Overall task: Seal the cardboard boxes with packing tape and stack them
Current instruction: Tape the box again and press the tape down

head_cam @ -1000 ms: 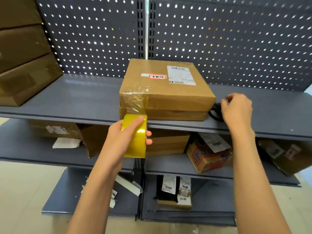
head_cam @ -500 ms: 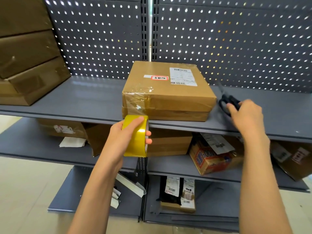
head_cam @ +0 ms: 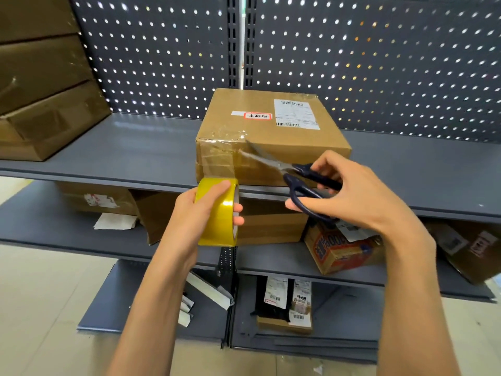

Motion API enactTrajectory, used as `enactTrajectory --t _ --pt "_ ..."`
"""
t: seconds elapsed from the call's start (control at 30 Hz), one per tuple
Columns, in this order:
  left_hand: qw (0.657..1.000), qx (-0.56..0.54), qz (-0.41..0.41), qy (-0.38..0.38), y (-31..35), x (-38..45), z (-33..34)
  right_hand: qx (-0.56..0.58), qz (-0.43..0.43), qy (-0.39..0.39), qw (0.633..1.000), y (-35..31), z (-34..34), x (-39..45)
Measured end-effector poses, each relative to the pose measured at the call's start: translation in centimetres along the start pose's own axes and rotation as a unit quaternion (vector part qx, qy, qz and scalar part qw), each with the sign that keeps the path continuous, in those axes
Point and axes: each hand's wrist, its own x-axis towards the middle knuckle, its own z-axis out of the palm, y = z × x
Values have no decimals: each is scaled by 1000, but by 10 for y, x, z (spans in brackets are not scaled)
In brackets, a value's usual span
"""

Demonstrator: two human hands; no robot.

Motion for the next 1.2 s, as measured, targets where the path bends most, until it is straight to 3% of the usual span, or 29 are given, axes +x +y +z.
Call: enactTrajectory --t 0.2,0.43,1.2 --pt "1000 11 11 4 -3 1 -2 10 19 -83 996 -3 -4 -2" --pt "1000 24 7 -8 -4 -1 -6 -17 1 -128 992 -23 16 27" --pt "1000 16 -12 -7 -7 -6 -14 17 -40 -94 995 -13 35 34"
